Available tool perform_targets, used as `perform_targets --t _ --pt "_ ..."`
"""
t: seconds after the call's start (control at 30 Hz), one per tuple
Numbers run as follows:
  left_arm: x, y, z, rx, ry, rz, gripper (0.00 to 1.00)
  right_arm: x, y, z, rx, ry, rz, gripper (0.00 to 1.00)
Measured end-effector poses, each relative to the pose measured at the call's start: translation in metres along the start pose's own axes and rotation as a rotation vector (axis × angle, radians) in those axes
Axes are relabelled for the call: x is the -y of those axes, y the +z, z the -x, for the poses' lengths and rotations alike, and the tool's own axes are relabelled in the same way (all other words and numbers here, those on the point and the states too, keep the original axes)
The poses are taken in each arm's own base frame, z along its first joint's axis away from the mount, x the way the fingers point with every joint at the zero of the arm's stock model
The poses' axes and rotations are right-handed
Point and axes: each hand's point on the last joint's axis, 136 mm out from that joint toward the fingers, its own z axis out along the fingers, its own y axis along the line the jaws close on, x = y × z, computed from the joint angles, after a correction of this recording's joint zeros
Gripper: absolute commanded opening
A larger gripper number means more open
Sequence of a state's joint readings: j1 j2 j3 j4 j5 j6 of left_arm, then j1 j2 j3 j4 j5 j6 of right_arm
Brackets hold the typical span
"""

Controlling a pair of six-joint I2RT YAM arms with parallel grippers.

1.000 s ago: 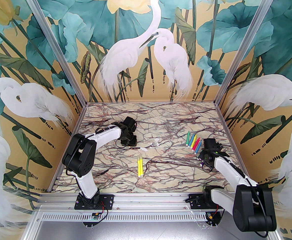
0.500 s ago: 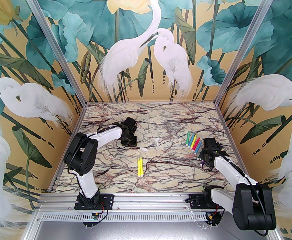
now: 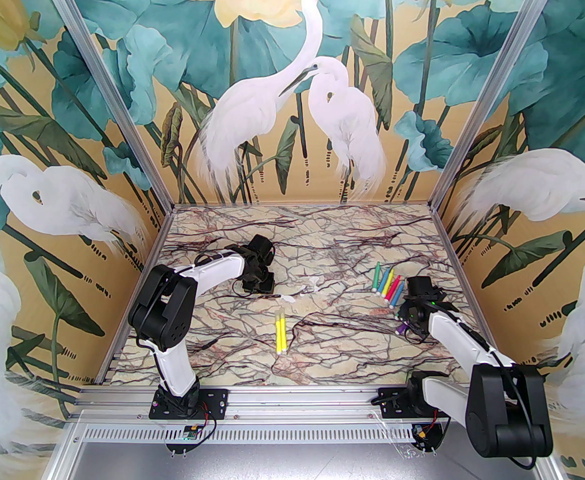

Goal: Open the pen caps

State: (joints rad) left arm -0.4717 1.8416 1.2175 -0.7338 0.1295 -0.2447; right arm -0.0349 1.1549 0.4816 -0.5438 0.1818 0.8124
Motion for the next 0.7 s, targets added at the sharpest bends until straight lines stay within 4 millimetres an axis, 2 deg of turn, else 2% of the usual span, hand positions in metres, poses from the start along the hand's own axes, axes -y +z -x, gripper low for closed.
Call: perform_targets --t 0.13,0.33,0.7 --pt "-0.001 0.0 0.0 0.002 0.003 0.006 0.19 -0.002 -0.003 0.002 0.009 0.002 0.014 0.34" --pt "-0.003 0.0 0.0 0.002 0.003 0.018 0.23 -0.006 -0.005 0.001 0.003 -0.011 0.04 0.36" --pt "-0.011 0.002 -0.002 -0.006 0.0 0.058 0.24 -0.01 -0.014 0.002 0.013 -0.045 0.074 0.44"
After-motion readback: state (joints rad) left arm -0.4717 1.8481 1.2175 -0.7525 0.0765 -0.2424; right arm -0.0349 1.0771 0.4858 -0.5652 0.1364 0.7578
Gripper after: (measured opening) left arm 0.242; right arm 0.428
